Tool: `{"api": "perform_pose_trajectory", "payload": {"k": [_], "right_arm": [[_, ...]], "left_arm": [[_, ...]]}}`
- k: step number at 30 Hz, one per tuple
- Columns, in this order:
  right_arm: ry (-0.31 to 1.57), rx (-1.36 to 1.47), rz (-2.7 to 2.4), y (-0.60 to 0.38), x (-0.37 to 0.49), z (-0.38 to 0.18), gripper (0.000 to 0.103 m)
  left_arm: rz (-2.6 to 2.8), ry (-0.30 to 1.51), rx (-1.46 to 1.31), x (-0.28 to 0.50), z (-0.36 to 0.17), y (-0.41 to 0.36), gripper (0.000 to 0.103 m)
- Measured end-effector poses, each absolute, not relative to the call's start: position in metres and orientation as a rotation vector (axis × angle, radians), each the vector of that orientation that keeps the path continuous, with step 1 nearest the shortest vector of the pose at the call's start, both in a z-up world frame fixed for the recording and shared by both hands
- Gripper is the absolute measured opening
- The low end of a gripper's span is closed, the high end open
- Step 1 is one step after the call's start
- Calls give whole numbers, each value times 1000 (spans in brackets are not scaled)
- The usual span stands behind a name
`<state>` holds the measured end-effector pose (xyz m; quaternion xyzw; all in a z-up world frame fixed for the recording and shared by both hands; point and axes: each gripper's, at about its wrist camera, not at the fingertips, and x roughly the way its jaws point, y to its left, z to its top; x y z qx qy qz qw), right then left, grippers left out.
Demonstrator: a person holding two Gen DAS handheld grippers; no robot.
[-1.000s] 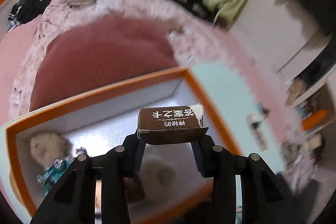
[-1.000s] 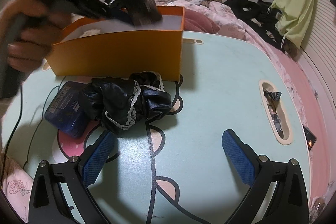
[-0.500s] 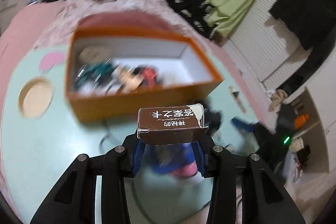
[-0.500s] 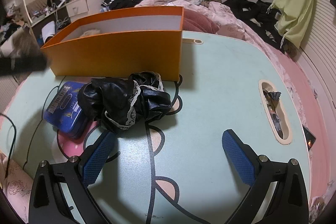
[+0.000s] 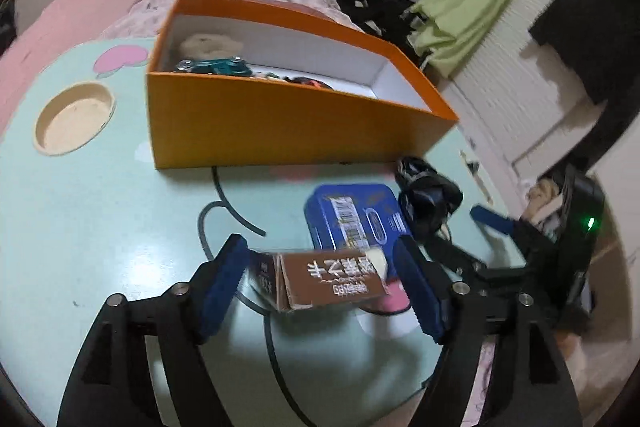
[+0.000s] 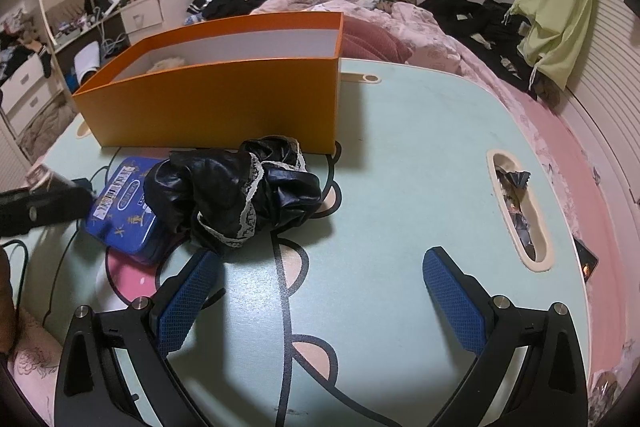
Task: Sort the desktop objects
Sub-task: 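Lift the brown card box out and place it on the table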
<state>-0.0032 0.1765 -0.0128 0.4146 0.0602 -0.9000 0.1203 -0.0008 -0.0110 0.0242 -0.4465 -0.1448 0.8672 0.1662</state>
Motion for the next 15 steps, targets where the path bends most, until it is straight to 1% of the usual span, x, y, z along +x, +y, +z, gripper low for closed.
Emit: {"api": "perform_pose_trajectory", "payload": {"k": [2,6,11,12,13,14,15], "right_arm": [[155,1195,-2643,179,-3,-11,103],[73,1093,-2686,189,6,3,103],[-9,963,-2628,180,-5,41,101],[-11,956,-2612,176,-9,47,96],[-20,951,-2586,170,-17,55,88],[-38,964,-2553,162,-28,63,83],[-54,987,-2529,157,-39,69,72]], "left_arm": [[2489,-404,-1246,4,29,-8,75],[2541,-459,-1139,21,39,-19,76],[2605,-406,-1174,35,39,-28,76],[2613,-411,-1171,37,38,-31,76],[2617,-427,-1160,39,38,-33,76],[2620,-438,-1150,40,39,-35,76],[2625,-457,-1129,42,40,-37,76]]}}
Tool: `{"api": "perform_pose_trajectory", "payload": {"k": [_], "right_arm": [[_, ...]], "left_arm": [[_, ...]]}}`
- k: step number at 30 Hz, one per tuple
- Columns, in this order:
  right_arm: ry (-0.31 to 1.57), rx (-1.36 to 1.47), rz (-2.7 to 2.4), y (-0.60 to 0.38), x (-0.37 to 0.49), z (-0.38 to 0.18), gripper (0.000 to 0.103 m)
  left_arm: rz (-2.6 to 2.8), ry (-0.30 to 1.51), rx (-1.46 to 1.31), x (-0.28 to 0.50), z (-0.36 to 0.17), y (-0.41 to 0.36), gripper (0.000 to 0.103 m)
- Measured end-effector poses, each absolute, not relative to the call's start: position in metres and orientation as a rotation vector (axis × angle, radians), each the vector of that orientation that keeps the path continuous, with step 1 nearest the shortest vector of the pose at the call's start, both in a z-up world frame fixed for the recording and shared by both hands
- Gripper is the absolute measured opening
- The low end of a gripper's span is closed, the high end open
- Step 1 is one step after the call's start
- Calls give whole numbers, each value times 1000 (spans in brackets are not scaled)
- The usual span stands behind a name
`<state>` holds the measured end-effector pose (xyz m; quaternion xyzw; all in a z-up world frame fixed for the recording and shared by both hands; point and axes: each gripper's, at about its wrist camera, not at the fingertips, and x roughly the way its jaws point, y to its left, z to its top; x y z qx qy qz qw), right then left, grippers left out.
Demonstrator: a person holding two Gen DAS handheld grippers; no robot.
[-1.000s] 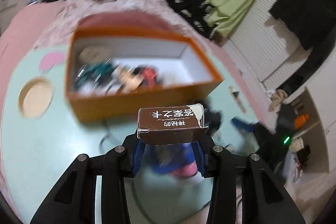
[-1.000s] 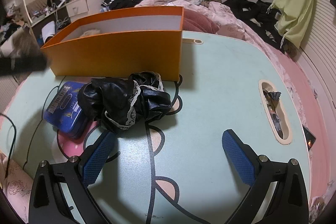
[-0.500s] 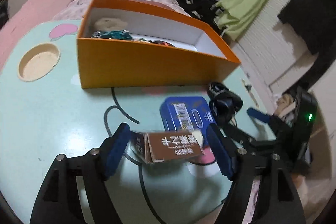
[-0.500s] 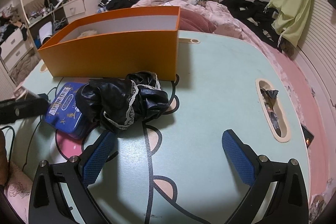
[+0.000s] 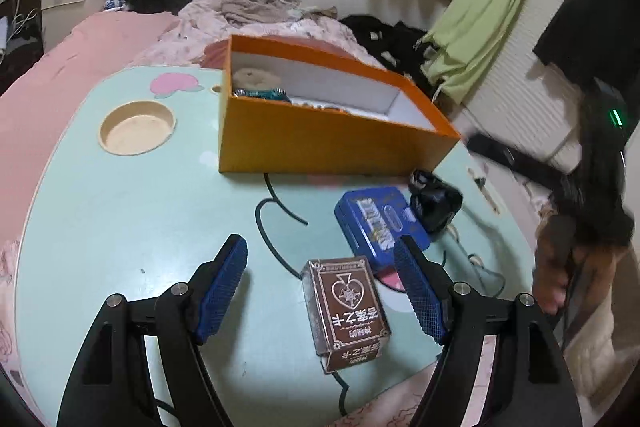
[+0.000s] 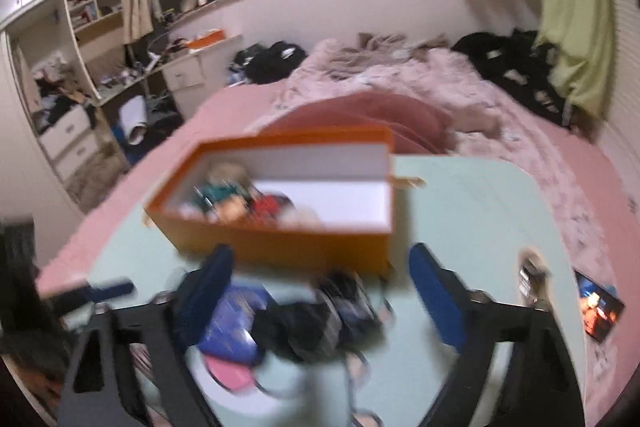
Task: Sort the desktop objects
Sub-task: 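Lift the brown card box out and place it on the table, then grasp the red-and-black case in the orange box with the right tool, then carry the red-and-black case out and set it on the table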
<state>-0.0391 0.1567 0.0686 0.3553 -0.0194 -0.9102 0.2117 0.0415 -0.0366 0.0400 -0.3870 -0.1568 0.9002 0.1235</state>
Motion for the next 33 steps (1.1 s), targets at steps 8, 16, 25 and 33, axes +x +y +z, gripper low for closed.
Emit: {"api": "perform_pose_trajectory", "payload": {"k": [8,16,25,33], "right_arm": [[-120,1339,-2276,96,-132,56,46],[-26,1541,-2226,64,-156,17,51],[297,1474,-2351,49,-155,12,38],[-71,1113,-2417,84,-138,59,38]], "left_arm": [[2624,-499,-1102,41,40,-40,76],[2617,-535,-1095,42,39,-44,76],[2615,-539,-1096,42,39,-41,76],[2615,-543,-1109,40,38,-42,76]]}}
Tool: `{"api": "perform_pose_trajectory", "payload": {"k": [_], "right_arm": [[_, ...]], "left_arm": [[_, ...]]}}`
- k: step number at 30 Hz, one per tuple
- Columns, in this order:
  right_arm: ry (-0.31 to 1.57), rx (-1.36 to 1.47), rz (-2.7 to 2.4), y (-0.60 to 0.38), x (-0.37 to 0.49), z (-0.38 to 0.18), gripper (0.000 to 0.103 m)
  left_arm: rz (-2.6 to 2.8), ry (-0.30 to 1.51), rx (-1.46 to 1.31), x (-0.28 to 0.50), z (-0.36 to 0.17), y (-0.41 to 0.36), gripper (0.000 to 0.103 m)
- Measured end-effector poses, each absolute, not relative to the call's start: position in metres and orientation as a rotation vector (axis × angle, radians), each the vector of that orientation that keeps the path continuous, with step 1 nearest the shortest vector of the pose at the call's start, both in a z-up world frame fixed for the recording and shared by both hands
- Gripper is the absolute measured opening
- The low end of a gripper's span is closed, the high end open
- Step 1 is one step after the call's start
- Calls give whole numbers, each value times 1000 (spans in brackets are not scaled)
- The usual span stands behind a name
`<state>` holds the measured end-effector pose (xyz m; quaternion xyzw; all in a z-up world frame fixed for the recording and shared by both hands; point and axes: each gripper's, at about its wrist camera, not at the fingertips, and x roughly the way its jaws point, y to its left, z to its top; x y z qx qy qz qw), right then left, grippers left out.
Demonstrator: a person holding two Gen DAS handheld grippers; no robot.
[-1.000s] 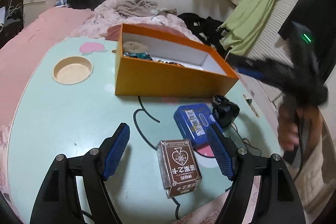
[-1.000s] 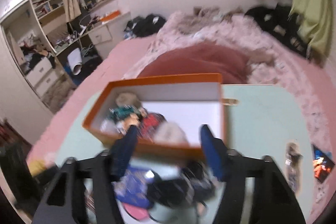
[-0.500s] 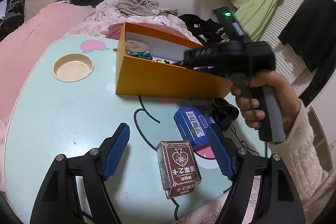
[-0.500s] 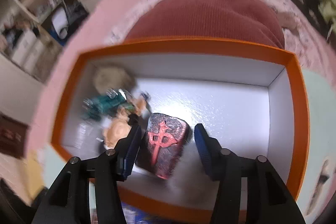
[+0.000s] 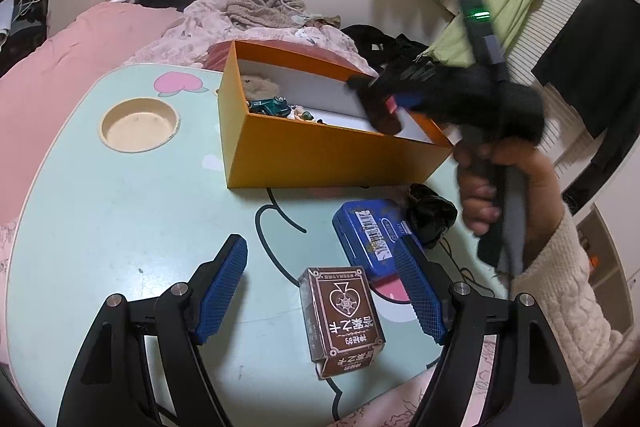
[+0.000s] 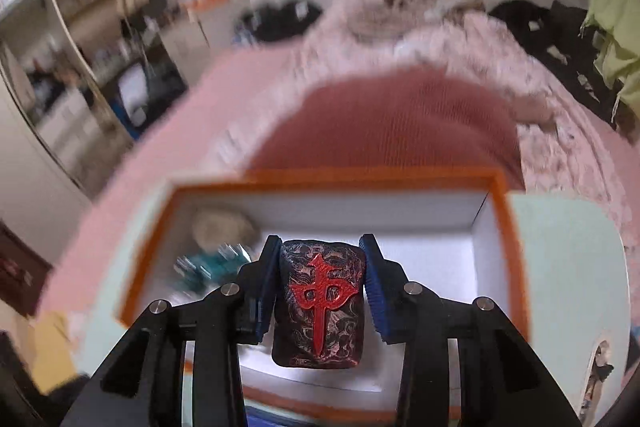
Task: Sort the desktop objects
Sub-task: 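Carry the red-and-black case out and set it on the table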
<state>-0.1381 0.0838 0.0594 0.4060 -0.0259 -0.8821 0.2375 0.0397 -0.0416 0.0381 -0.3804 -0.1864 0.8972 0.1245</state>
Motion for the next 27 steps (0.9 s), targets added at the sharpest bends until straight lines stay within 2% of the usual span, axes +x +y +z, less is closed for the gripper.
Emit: {"api": "perform_pose_trajectory", "payload": {"k": [7,12,16,22,25,27], "right_arm": [[-344,954,-2320,138,-102,100,38],[-352,993,-2301,165,-70,92,38],[-302,1074,-2286,165,-43,68,38],[-124,1095,-2329,147,-24,39,39],[-57,1074,-2344,145,-21,25,44],[41,1015,-2404,141,-14,18,45]], "left_arm": [[2621,-552,-1095,41,40,-43,76],[2627,-563,-1091,40,41,-44,76],[2637,-558,-1086,39,44,-44,76],[2648,-526,-1066,37,53,-41,76],[2653,-507,-1044,35,59,-37,76],[2656,-495,-1025,31,65,-34,76]]}}
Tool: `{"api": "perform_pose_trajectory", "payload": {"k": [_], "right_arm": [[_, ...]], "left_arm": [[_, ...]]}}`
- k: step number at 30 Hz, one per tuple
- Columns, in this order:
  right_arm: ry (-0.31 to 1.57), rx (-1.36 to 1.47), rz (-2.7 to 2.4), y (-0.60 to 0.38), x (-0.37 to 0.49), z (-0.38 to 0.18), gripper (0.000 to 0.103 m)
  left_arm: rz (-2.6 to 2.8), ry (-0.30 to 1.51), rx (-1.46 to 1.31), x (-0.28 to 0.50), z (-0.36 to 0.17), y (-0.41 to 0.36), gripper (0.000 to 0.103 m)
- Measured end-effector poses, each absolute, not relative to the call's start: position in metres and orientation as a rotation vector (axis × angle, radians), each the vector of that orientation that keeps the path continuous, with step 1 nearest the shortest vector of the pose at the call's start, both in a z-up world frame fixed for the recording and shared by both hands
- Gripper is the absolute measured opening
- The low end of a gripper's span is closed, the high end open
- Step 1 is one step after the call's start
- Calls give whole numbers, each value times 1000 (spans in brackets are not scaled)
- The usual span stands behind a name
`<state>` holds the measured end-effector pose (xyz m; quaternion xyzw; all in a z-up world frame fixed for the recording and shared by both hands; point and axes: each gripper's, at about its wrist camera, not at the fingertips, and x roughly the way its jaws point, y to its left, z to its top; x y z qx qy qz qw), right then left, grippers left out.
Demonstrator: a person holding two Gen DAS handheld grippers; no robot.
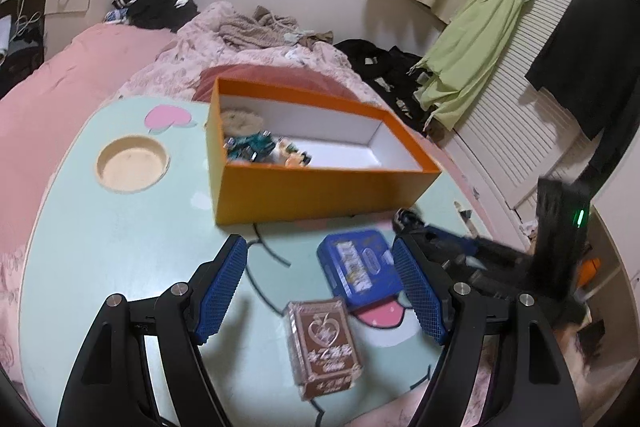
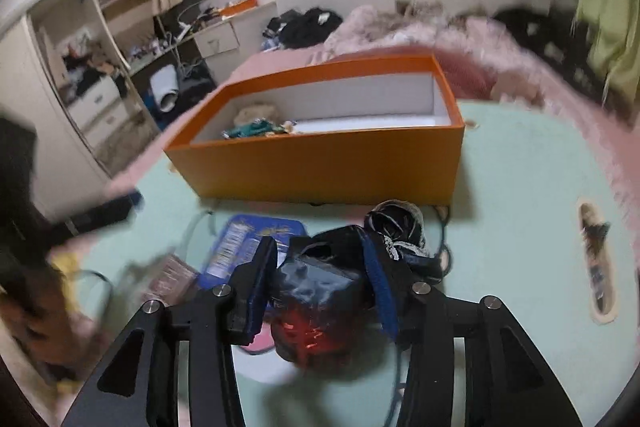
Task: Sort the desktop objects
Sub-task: 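Carry the red-and-black case out and set it on the table, then grasp the white fluffy ball in the orange box with the left tool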
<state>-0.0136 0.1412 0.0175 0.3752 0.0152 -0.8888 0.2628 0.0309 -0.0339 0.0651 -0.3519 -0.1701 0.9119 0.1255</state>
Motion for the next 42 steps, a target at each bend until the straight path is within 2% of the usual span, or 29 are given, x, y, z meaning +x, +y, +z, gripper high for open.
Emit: {"api": "perform_pose_trajectory", "payload": {"k": [3,4,6,11,15,21,28,34,37,39,41,42], "right_arm": [[48,1001,-2401,143,-13,16,51],[28,997,-2392,145,-14,15,62],[-3,974,-2386,150,-11,16,74],[-140,844,-2510,181,6,29,82],[-216,886,-2600,216,17,28,83],[-126,1090,-2664,232,24,3,83],[30,1096,-2730,226,34,-12,90],[27,1091,-2730,226,37,-15,90],[36,1097,-2730,227,37,-17,91],[34,1097,-2731,225,34,-15,92],[31,1096,-2730,224,34,-15,92],[32,1095,-2729,224,35,-16,92]], "left_arm": [[2657,-466,-990,23,76,-28,76],[2657,-456,-976,20,81,-26,76],[2657,-425,-950,13,90,-19,76],[2662,-334,-988,-11,103,-2,76],[2627,-316,-1065,-39,106,7,76],[2548,-297,-1313,-89,93,23,76],[2379,-286,-1491,-139,63,64,76],[2229,-280,-1642,-172,43,91,76],[2176,-309,-1680,-180,29,94,70],[2207,-259,-1701,-180,30,94,49],[2238,-208,-1699,-178,31,93,37],[2239,-204,-1679,-175,30,92,37]]}}
